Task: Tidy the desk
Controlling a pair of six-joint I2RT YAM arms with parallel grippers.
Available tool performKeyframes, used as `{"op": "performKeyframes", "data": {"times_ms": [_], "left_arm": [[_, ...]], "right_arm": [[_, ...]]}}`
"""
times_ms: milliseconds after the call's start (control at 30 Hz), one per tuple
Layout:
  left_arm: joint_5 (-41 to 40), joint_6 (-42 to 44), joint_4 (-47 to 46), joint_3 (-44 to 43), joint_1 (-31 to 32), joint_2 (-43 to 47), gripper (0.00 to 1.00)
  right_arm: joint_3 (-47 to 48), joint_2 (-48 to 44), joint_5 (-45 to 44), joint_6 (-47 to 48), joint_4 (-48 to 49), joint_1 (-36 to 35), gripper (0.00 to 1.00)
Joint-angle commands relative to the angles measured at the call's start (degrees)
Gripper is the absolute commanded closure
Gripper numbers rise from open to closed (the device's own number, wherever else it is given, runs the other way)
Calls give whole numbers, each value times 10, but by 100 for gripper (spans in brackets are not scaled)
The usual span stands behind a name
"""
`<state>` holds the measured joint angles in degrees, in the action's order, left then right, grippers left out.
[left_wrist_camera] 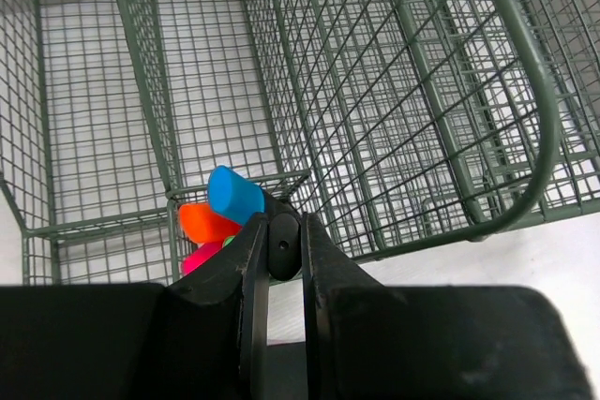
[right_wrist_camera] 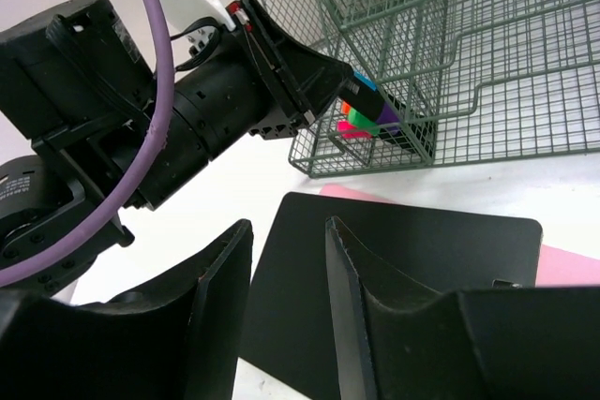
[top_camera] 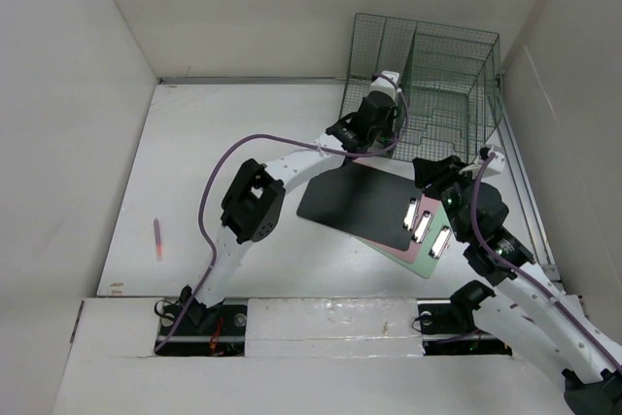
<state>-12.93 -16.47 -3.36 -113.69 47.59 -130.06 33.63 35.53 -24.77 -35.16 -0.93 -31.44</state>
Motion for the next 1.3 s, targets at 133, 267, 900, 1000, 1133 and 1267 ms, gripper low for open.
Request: {"op": "performKeyframes", "data": {"times_ms": [133, 267, 900, 1000, 1133, 1267], "left_arm": [[-17, 29, 56, 20, 6, -1, 100], [78, -69, -7, 73, -24, -13, 100], [60, -83, 32, 54, -19, -40, 100], [55, -79, 39, 59, -13, -49, 100], [14, -74, 7, 94, -13, -3, 70], [-2, -68, 3, 112, -13, 29, 58]], "right_arm": [[-1, -5, -1, 4, 29, 3, 57], [-1, -12, -5, 6, 27, 3, 57], [-1, -11, -4, 6, 25, 3, 57], [-1, -6, -6, 6, 26, 3, 56], [-1, -1, -8, 5, 28, 3, 52], [-1, 2, -8, 4, 29, 3, 51]]}}
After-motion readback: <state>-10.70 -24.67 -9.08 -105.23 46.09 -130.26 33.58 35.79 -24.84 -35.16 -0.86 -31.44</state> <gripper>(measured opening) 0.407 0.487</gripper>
